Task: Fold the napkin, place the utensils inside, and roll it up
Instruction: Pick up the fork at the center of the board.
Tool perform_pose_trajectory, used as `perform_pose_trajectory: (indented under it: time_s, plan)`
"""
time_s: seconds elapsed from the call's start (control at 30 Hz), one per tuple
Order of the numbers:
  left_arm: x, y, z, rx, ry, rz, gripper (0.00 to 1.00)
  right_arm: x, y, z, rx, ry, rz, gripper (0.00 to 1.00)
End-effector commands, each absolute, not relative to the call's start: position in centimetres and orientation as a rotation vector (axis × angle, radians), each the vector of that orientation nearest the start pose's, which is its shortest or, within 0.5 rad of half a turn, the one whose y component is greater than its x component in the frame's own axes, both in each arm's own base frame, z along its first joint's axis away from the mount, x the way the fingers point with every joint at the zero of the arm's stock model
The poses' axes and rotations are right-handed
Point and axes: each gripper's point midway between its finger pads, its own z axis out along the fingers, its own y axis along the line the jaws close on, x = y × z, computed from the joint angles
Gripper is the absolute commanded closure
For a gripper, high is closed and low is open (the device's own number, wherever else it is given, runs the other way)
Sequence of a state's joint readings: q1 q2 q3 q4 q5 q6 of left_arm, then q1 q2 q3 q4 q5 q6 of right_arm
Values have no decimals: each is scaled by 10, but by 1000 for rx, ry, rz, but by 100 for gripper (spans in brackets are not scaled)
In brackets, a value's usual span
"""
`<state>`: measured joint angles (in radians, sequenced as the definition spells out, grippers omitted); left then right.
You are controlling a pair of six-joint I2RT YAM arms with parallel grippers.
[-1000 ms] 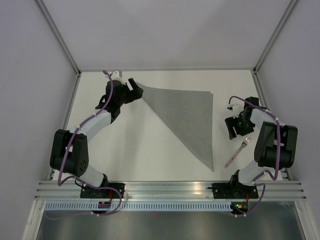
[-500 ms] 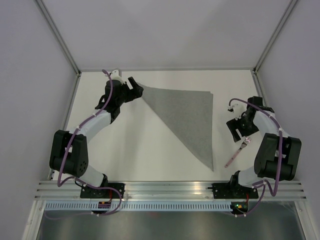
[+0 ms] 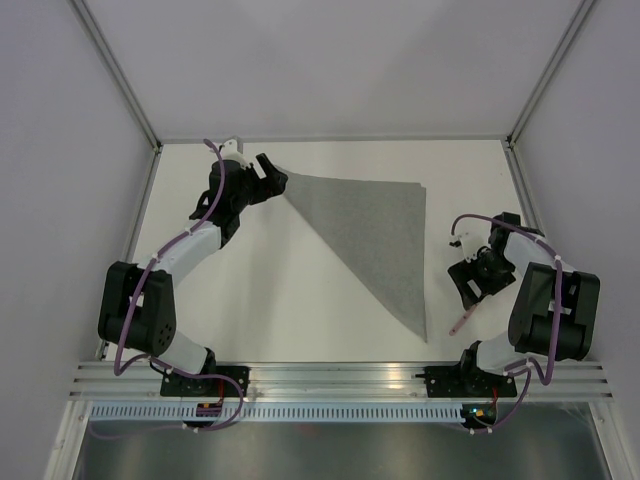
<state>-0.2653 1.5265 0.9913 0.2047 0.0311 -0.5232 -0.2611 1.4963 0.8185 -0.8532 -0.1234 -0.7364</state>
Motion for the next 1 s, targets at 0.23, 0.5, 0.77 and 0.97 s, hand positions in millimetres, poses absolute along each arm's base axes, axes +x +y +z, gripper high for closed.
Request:
perform_pose_trajectory:
  time_s: [0.23,0.5,0.77,0.97]
  plan:
    - [450,-151,212,-201,1859,-581,7,204,-53,2,-676,2948,212,6]
    - [450,-151,213,-198,1859,-581,7,224,-48,0,-606,2918,253,6]
    - [451,-151,211,-201,1862,-580,7,244,-46,2,-548,2888,280,6]
    - [452,-151,212,-202,1857,-580,7,257,-43,5,-546,2868,295,7]
